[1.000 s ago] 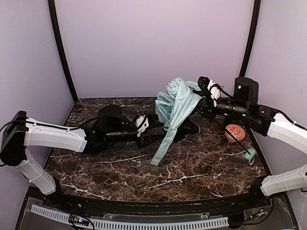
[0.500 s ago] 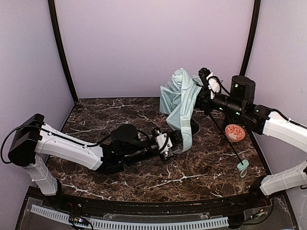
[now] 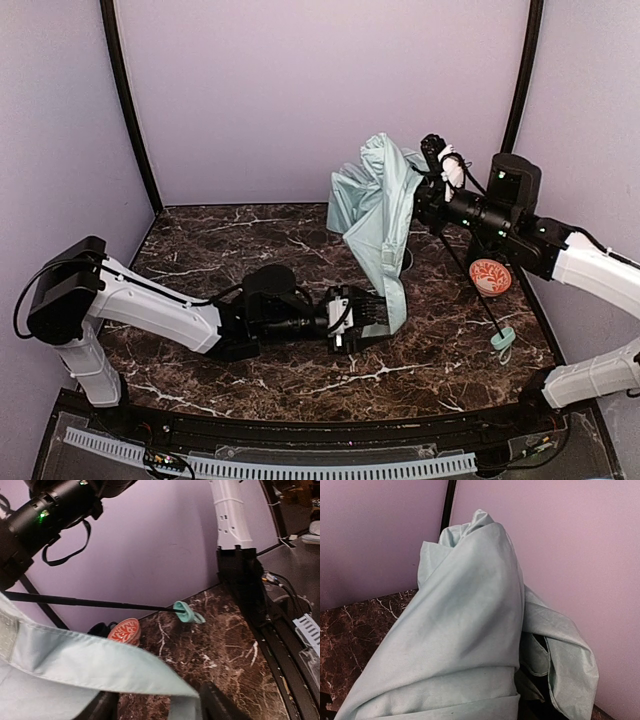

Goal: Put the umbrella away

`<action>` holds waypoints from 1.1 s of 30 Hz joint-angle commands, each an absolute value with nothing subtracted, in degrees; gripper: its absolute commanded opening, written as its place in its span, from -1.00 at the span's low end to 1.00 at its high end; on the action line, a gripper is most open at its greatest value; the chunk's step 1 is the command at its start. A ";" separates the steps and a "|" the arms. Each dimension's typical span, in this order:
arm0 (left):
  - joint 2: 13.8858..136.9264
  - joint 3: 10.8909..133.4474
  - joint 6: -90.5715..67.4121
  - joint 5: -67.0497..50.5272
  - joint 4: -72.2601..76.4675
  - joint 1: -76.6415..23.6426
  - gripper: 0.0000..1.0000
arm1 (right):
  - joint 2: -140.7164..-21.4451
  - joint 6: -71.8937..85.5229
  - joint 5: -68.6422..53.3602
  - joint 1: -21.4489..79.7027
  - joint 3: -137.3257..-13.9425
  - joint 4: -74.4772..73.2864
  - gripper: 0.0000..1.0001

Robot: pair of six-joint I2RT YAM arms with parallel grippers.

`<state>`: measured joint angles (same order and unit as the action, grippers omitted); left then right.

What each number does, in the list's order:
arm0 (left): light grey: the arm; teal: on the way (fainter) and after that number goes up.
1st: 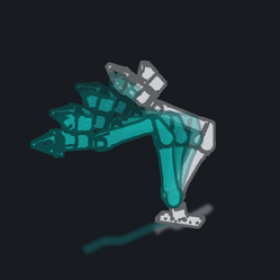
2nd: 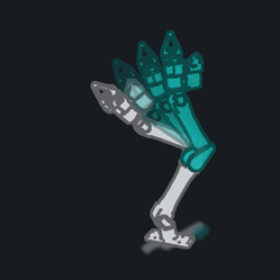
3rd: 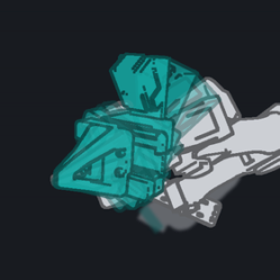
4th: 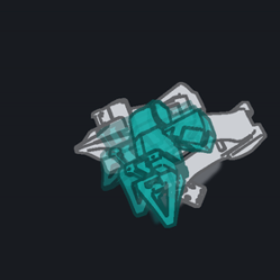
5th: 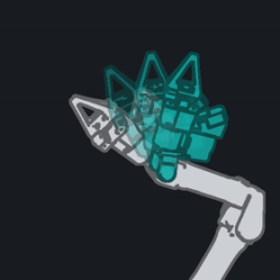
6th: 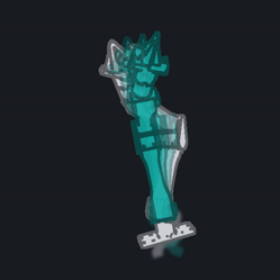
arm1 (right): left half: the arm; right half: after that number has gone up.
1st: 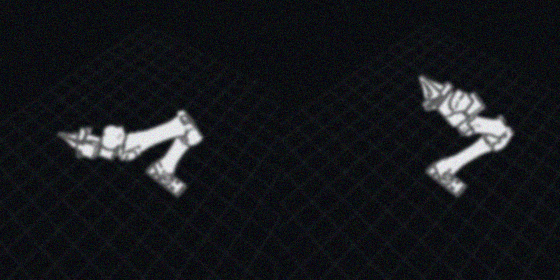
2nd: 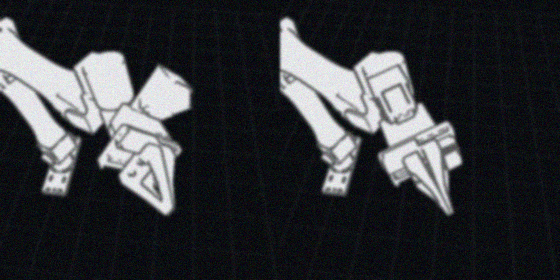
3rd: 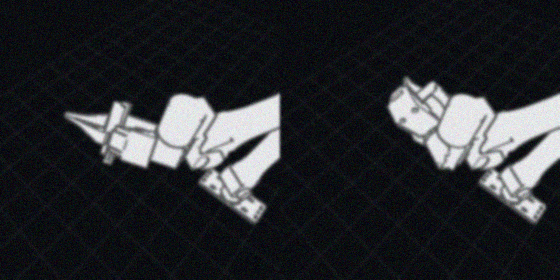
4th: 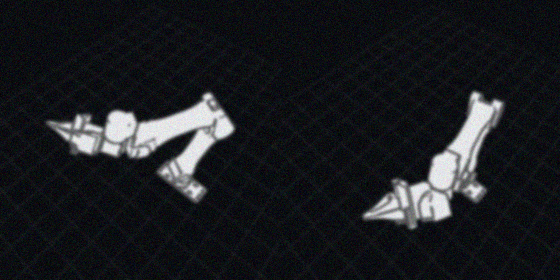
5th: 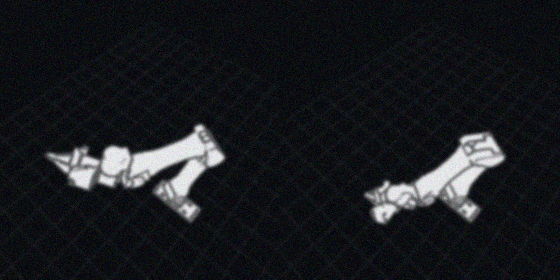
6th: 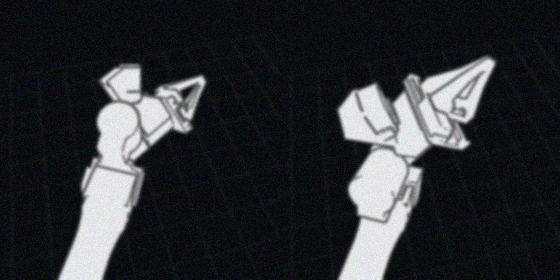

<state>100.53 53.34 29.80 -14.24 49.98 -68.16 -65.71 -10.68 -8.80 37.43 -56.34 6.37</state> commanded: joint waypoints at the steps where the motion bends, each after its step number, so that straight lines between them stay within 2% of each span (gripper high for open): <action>1: 93.68 49.23 29.76 -22.52 43.88 -68.76 0.36 | -62.96 -12.38 -11.32 36.58 -58.46 12.90 -1.00; 4: 90.19 45.64 28.76 -22.69 40.71 -67.58 0.52 | -62.79 -13.40 -10.87 36.46 -58.88 11.51 -1.00; 7: 89.26 43.49 20.75 -27.20 42.58 -64.15 0.57 | -62.82 -13.91 -10.71 36.43 -59.18 10.82 -1.00; 12: 93.49 45.86 13.46 -29.08 45.65 -61.40 0.54 | -62.82 -14.15 -10.75 36.33 -59.80 10.30 -1.00; 16: 97.72 51.63 13.93 -28.74 40.81 -61.35 0.47 | -62.91 -14.15 -10.94 36.35 -60.10 9.90 -1.00; 30: 101.79 51.99 16.15 -24.79 48.92 -60.25 0.50 | -62.98 -14.58 -11.77 36.32 -60.77 8.29 -1.00; 31: 102.27 52.29 16.07 -25.90 49.31 -60.07 0.46 | -62.94 -14.65 -11.84 36.32 -60.78 8.39 -1.00; 32: 102.94 53.36 16.07 -27.01 48.65 -60.03 0.25 | -63.04 -14.67 -11.80 36.35 -60.74 8.40 -1.00; 33: 103.66 54.65 15.99 -28.26 47.44 -60.03 -0.11 | -63.13 -14.68 -11.70 36.33 -60.73 8.47 -1.00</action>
